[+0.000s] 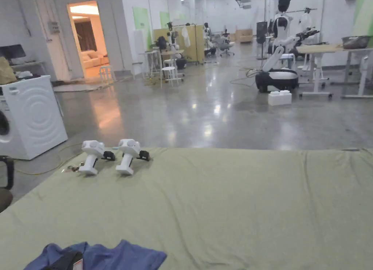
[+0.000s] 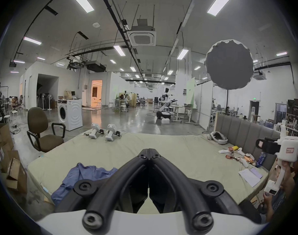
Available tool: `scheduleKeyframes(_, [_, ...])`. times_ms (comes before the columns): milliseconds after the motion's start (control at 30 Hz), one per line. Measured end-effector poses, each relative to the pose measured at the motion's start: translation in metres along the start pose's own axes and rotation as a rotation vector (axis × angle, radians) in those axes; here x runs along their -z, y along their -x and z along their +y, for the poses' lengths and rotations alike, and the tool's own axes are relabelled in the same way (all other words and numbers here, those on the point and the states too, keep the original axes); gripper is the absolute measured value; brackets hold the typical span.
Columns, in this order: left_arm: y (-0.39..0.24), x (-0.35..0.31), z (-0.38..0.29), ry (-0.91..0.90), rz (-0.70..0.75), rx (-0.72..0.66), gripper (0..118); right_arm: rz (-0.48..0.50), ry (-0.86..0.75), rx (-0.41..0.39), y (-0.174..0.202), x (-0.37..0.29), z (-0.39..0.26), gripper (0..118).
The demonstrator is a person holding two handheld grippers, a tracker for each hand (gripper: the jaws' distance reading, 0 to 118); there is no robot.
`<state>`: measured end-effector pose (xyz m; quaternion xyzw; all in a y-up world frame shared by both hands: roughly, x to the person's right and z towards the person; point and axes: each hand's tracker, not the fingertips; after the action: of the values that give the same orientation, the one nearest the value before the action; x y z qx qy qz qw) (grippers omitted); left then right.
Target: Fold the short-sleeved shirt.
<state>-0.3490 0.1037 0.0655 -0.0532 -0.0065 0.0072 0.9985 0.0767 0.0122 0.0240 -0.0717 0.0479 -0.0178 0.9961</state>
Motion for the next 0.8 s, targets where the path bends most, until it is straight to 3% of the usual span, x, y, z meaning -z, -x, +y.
scheduleKeyframes(167, [0.031,0.024,-0.024,0.136,0.034,0.053,1,0.025,0.044,0.026,-0.005,0.001,-0.013,4])
scheduleKeyframes(200, [0.035,0.034,-0.028,0.183,0.056,0.065,6,0.033,0.062,0.04,-0.006,0.003,-0.017,4])
scheduleKeyframes(233, [0.045,0.045,-0.034,0.229,0.067,0.054,28,0.041,0.079,0.054,-0.007,0.005,-0.021,4])
scheduleKeyframes(267, [0.054,0.056,-0.04,0.261,0.07,0.031,65,0.038,0.094,0.065,-0.008,0.006,-0.025,4])
scheduleKeyframes(300, [0.064,0.067,-0.047,0.296,0.078,0.008,93,0.037,0.113,0.075,-0.008,0.008,-0.028,4])
scheduleKeyframes(433, [0.108,0.123,-0.077,0.339,0.085,-0.09,97,0.042,0.184,0.081,-0.01,0.018,-0.041,4])
scheduleKeyframes(533, [0.141,0.19,-0.114,0.462,0.081,-0.174,118,0.041,0.242,0.089,-0.011,0.028,-0.048,4])
scheduleKeyframes(800, [0.216,0.339,-0.226,0.731,0.219,-0.268,118,-0.012,0.377,0.081,-0.007,0.049,-0.068,4])
